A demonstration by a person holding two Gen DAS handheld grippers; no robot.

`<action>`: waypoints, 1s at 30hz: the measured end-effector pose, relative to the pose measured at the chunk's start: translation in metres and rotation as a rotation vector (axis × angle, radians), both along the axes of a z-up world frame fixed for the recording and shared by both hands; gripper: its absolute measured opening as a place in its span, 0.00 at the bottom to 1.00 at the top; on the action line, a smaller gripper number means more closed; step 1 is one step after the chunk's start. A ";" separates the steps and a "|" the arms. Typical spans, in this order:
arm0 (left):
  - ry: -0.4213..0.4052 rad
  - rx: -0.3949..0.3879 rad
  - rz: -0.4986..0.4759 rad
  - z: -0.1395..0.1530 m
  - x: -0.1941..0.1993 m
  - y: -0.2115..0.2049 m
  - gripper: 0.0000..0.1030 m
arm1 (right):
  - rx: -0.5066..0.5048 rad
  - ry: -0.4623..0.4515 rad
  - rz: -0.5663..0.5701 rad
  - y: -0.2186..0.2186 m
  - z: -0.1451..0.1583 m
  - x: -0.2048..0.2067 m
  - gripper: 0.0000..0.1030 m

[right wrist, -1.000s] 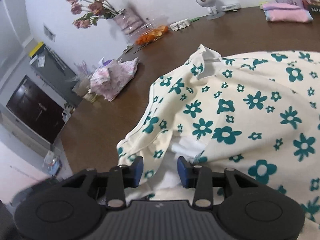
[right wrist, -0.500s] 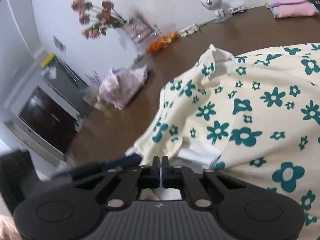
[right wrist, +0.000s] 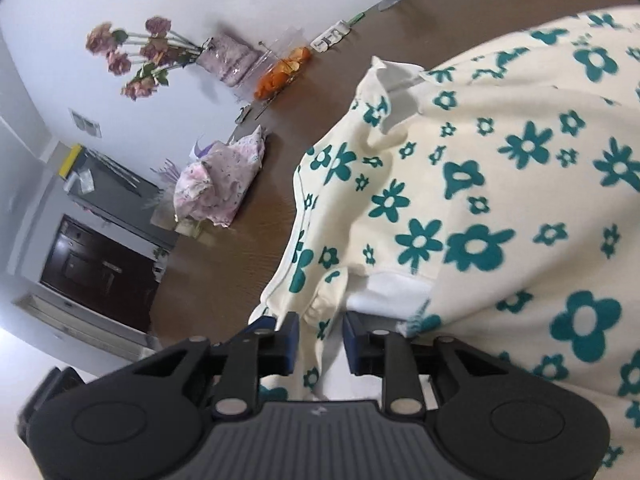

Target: Fold clothes

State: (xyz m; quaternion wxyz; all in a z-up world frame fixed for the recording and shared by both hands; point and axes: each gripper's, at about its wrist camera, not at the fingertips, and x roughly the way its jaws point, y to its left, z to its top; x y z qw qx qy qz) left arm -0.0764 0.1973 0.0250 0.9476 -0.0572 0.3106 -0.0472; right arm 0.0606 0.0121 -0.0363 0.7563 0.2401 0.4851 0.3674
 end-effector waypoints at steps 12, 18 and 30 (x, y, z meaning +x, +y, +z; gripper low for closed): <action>-0.029 0.047 -0.009 -0.003 -0.004 -0.006 0.30 | -0.092 -0.136 0.009 -0.015 0.025 -0.008 0.00; -0.035 0.085 -0.019 -0.004 -0.004 -0.009 0.30 | -0.330 -0.296 0.063 -0.008 0.033 -0.019 0.00; -0.033 0.038 0.013 0.016 -0.009 -0.006 0.35 | -0.316 -0.468 0.139 0.007 0.035 -0.038 0.05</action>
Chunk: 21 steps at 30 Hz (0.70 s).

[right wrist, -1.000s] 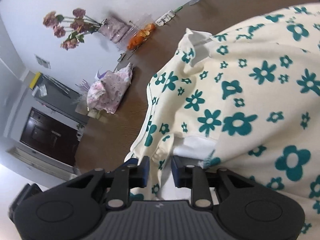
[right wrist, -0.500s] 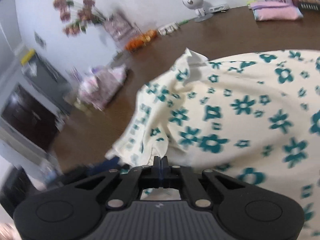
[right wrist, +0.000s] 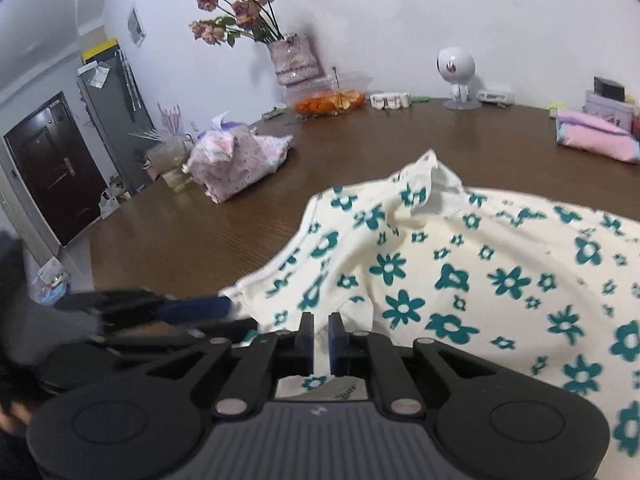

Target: Fold clothes

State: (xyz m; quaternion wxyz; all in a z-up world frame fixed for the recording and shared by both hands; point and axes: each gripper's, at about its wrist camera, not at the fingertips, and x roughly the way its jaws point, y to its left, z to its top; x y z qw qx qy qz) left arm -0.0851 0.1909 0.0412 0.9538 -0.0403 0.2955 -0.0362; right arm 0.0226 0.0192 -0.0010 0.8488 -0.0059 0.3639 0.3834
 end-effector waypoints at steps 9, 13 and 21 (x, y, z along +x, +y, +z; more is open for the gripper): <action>0.019 0.082 -0.062 -0.014 -0.006 -0.030 0.36 | 0.032 0.041 -0.003 -0.022 0.022 0.008 0.08; 0.003 0.129 -0.063 -0.022 -0.014 -0.036 0.37 | 0.079 -0.018 -0.115 -0.031 0.049 0.068 0.31; 0.005 0.100 -0.066 -0.023 -0.014 -0.031 0.38 | 0.142 0.330 -0.235 0.013 0.010 0.206 0.04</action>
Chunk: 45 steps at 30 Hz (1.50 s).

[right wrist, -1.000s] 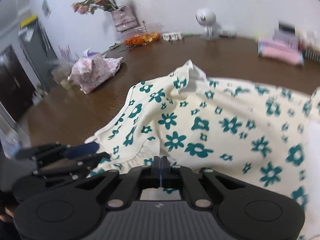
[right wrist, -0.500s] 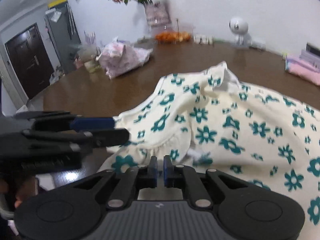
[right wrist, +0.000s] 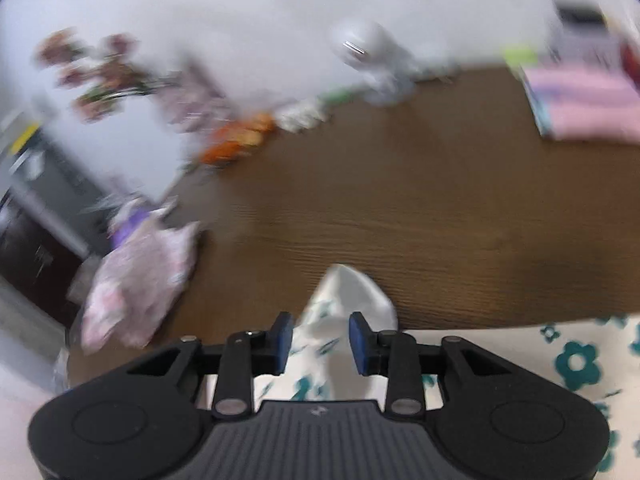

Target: Fold clothes

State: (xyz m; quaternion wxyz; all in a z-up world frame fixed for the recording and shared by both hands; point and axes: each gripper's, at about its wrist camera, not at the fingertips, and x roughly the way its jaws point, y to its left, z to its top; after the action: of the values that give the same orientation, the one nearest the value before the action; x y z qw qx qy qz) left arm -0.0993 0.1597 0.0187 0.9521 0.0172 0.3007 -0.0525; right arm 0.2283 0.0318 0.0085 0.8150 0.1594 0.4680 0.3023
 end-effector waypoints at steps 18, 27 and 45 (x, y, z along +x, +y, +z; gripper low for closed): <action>0.015 -0.108 -0.063 0.019 0.001 0.013 0.39 | -0.173 -0.214 -0.043 -0.032 0.010 -0.047 0.14; 0.083 -0.083 -0.149 0.010 0.041 -0.027 0.34 | -0.132 -0.178 0.265 -0.001 0.008 -0.096 0.15; 0.011 -0.096 -0.002 0.027 0.040 -0.029 0.00 | 0.199 0.134 0.130 -0.044 -0.029 -0.078 0.48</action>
State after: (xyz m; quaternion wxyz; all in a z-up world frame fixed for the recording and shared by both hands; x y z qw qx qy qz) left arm -0.0591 0.1302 0.0454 0.9502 -0.0283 0.3028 -0.0681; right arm 0.1505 -0.0121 -0.0204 0.7407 0.2285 0.4986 0.3880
